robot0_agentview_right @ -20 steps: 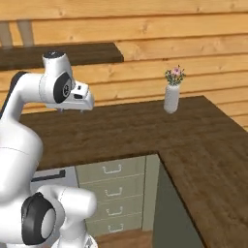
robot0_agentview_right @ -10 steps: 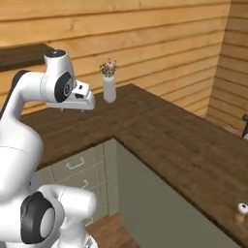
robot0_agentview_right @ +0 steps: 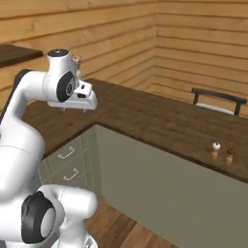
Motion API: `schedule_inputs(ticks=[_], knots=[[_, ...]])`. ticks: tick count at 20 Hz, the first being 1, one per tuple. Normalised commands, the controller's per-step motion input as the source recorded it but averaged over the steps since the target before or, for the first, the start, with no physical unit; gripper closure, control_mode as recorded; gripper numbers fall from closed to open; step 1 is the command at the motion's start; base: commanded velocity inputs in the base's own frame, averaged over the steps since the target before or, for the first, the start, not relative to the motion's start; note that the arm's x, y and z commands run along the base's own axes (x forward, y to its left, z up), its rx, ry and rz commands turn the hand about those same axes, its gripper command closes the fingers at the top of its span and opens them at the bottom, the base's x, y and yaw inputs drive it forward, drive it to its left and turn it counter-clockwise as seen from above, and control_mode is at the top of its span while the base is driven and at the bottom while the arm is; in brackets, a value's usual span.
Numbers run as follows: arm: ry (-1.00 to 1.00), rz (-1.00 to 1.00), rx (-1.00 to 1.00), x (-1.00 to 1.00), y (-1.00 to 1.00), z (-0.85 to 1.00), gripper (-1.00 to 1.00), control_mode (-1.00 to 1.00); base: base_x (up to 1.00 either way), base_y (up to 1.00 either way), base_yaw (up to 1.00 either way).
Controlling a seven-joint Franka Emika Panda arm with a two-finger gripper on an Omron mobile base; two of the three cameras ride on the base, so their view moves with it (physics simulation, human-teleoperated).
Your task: Take a straw from the drawer in front and place it inside the glass cup on the dining counter.
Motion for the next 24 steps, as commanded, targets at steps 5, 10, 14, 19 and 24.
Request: schedule_inputs(ticks=[5, 10, 14, 19, 24], knots=[[0.00, 0.00, 0.00, 0.00, 0.00, 0.00, -1.00, 1.00, -0.14, 0.73, -0.47], [0.00, -0.07, 0.09, 0.00, 0.12, 0.00, -1.00, -1.00, 0.00, 0.64, -0.34], [0.00, -0.25, 0.61, -0.21, 0.03, 0.00, -1.00, -1.00, 0.00, 0.00, 0.00], [0.00, -0.04, 0.72, -0.26, -0.64, -0.14, -1.00, -1.00, 0.00, 0.00, 0.00], [0.00, 0.02, 0.51, -0.09, -0.37, -0.61, -1.00, -1.00, 0.00, 0.00, 0.00]])
